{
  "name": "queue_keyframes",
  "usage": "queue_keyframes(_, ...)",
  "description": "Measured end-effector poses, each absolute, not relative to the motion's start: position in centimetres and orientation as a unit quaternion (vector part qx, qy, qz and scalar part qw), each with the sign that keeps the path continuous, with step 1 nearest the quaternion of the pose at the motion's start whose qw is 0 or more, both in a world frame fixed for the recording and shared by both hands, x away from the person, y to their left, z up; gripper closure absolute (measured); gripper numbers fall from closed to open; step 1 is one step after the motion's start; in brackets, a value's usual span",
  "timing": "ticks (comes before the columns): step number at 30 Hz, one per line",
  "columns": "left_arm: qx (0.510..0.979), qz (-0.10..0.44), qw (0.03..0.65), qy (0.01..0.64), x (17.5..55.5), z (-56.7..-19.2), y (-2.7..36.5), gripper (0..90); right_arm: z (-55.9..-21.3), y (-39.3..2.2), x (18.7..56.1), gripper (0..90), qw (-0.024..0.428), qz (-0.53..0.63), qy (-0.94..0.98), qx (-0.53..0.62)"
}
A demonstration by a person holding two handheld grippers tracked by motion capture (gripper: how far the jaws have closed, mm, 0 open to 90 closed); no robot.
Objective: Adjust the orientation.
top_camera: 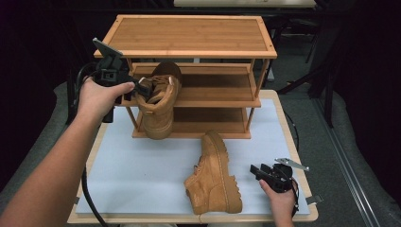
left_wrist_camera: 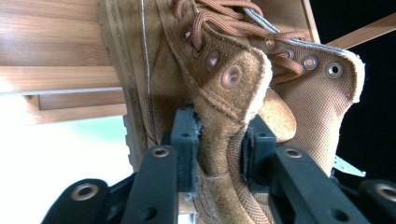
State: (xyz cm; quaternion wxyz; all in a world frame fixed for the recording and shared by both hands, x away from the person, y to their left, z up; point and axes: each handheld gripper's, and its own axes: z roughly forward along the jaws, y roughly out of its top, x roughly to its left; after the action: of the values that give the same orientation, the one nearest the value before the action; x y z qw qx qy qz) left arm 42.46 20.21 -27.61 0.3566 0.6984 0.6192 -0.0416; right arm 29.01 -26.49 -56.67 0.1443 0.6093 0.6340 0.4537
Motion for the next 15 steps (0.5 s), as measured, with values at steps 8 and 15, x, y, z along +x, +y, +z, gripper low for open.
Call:
queue_keyframes(8, 0.707, -0.013, 0.359, 0.609, 42.1, -26.0, 20.2, 60.5, -56.6, -26.5, 29.0, 45.7, 0.150, 0.447, 0.637, 0.609)
queue_keyframes(15, 0.729, 0.021, 0.366, 0.578, 40.1, -24.4, 21.4, 57.8, -56.6, -26.5, 29.0, 45.5, 0.150, 0.448, 0.637, 0.609)
